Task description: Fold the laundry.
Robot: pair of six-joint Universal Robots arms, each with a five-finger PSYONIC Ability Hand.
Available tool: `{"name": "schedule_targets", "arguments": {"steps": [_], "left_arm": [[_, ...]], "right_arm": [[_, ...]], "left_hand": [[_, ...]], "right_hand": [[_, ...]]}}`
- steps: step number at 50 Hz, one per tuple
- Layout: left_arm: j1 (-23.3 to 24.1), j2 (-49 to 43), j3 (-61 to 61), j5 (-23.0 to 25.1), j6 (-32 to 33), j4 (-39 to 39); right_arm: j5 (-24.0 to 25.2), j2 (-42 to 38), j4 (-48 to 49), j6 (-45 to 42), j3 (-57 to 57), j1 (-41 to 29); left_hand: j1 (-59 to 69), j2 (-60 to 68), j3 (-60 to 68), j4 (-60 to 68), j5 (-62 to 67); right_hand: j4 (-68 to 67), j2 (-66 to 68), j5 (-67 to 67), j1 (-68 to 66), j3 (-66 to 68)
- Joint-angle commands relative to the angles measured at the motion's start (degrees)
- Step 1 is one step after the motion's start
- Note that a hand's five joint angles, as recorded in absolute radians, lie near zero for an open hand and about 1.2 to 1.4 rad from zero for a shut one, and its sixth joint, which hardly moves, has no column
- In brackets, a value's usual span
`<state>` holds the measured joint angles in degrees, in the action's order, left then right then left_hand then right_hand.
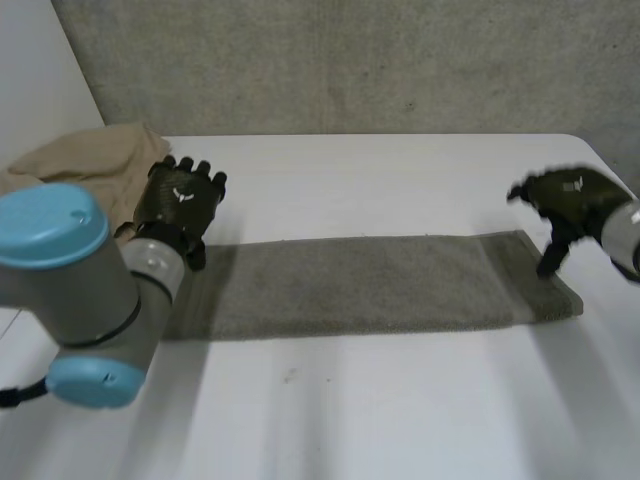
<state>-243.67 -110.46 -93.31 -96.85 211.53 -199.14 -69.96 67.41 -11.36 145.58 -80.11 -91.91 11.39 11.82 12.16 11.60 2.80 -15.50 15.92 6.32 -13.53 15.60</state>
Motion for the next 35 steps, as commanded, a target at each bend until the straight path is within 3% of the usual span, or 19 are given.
{"name": "schedule_targets", "arguments": {"steps": [1, 6, 15, 20, 30, 35], "left_arm": [[0.0, 1.8, -5.7, 0.1, -4.6, -1.1], [-0.2, 1.2, -5.4, 0.1, -4.7, -1.3], [-0.4, 1.1, -5.2, 0.1, -4.8, -1.3], [-0.3, 1.2, -5.5, 0.0, -4.8, -1.3], [-0.2, 1.8, -5.7, -0.1, -4.8, -1.3], [-0.3, 2.0, -5.8, -0.4, -4.8, -1.3]], "right_arm": [[2.7, -1.0, 5.1, -6.8, -11.5, 5.4], [3.1, -4.9, 12.7, -9.1, -13.3, 6.8], [3.2, -8.8, 14.3, -9.1, -12.5, 7.5], [3.3, -9.0, 15.7, -8.0, -12.1, 7.7], [3.1, -6.7, 17.2, -6.2, -11.0, 12.6], [2.0, -7.6, 17.1, -8.0, -7.4, 18.3]], "left_hand": [[-1.4, -1.8, -2.2, -1.6, -2.8], [-1.4, -1.8, -2.2, -1.6, -2.8], [-1.4, -1.8, -2.2, -1.6, -2.8], [-1.4, -1.8, -2.2, -1.6, -2.8], [-1.4, -1.8, -2.2, -1.6, -2.8], [-1.4, -1.8, -2.2, -1.6, -2.8]], "right_hand": [[-9.0, 8.6, 8.2, -11.0, 8.9], [-15.4, 15.0, 14.6, -17.4, 15.3], [-19.3, 18.9, 18.5, -21.3, 19.2], [-64.4, 64.0, 63.6, -66.4, 64.3], [-64.5, 64.1, 63.7, -66.5, 64.4], [-64.5, 64.1, 63.7, -66.5, 64.4]]}}
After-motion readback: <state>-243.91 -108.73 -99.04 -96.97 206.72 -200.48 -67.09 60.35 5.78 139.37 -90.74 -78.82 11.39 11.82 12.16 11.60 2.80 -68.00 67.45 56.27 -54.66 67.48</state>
